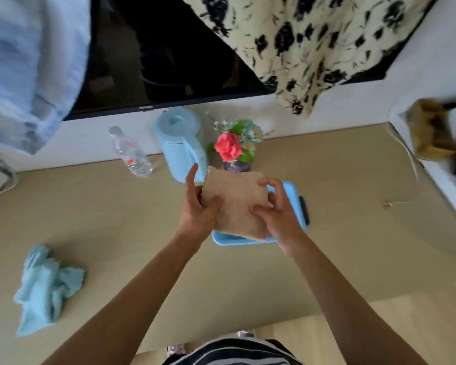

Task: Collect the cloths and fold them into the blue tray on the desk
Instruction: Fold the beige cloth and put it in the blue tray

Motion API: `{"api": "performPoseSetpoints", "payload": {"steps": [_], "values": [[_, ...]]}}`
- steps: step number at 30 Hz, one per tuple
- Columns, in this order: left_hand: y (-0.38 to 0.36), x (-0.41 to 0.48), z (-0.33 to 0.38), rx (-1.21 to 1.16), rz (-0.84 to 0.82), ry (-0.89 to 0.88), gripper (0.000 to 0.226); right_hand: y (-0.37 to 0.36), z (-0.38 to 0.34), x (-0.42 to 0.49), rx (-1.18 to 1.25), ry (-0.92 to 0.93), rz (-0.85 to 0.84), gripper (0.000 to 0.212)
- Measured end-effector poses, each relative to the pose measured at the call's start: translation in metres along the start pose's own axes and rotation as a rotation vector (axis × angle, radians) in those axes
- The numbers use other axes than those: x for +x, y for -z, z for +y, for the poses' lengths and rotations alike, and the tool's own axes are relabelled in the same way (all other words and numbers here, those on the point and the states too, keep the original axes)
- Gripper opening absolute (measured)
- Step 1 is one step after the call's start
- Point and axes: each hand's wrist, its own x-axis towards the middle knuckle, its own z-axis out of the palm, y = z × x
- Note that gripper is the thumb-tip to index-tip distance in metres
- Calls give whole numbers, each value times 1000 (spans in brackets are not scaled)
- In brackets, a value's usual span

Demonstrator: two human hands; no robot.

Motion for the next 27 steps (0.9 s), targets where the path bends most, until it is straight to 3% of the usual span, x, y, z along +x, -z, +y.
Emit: {"api": "performPoseSetpoints", "payload": {"steps": [3, 7, 9, 13, 18, 23, 27], "values": [[-27, 13, -6, 113, -53, -73, 55, 36, 0, 20, -309, 86, 28, 40], [-52, 32, -28, 342, -166, -18, 33, 61, 10, 48, -641, 68, 5, 34], [-60, 39, -42, 441, -210, 7, 36, 64, 21, 63, -785, -15, -61, 37], [-72, 47, -62, 623, -367, 93, 65, 58, 42, 81, -1054, -209, -281, 60], [-85, 51, -73, 740, -487, 104, 74, 48, 60, 79, -1149, -232, -319, 77], [-100, 54, -80, 889, -574, 34, 60, 41, 70, 76, -1408, -127, -296, 61], [-108, 62, -94, 989, -603, 89, 69, 39, 76, 78, -1746, 68, -283, 38]]}}
